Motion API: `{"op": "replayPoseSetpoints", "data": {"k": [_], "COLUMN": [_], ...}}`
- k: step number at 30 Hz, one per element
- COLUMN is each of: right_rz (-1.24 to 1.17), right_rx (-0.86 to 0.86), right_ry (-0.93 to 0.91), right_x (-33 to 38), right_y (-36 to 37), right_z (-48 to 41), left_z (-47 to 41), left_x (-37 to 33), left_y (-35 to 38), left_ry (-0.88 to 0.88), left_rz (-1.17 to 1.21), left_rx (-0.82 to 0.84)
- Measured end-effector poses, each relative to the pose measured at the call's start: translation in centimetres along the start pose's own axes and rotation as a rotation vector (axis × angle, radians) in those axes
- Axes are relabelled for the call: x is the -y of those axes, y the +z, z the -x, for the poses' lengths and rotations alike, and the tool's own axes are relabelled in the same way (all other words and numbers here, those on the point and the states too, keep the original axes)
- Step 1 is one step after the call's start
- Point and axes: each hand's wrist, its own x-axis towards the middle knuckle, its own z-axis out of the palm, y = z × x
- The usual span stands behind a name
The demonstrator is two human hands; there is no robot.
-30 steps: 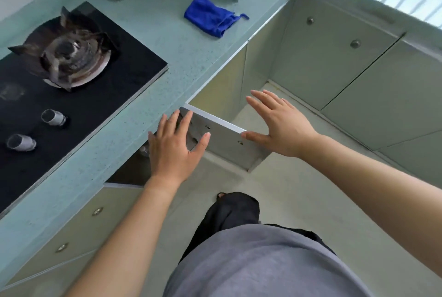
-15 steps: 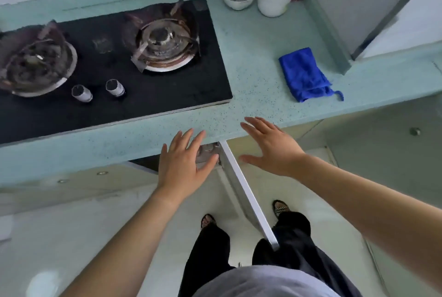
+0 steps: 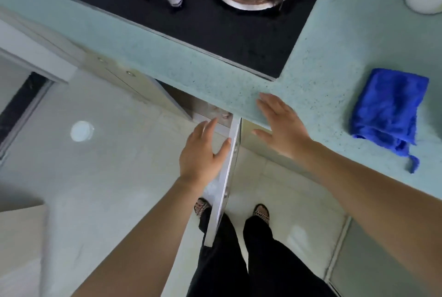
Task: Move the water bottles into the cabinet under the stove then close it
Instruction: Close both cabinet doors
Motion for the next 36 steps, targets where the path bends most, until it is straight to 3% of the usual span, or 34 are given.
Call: {"op": "replayPoseSetpoints", "data": {"k": [4,12,25,30,36], "right_rz": [-0.013,-0.003,-0.009,-0.002,-0.025], "right_rx": [-0.14,-0.256,-0.273,-0.298,-0.334], "right_ry": [-0.083,-0.142,-0.154,-0.154,-0.096], "right_x": [-1.9,-2.5,-2.6,-2.4,-1.1], "right_y": [1.8,2.8,2.8,3.1,3.0], "right_z": [-0.4,-0.9,-0.8,-0.5,-0.5], "left_z": [0.4,1.4,1.0,-0.4,-2.1], "left_x": [0.3,0.2,1.5,3.2,5.4], "left_y": [3.3,7.1,5.5,4.2,2.7], "left_ry": [-0.144,-0.218,-0.365,-0.376,-0.25], "left_rz": [0.036,0.172,0.243,0.273,0.194], "left_rx": [0.03,0.087,-0.047,-0.057,0.015]}}
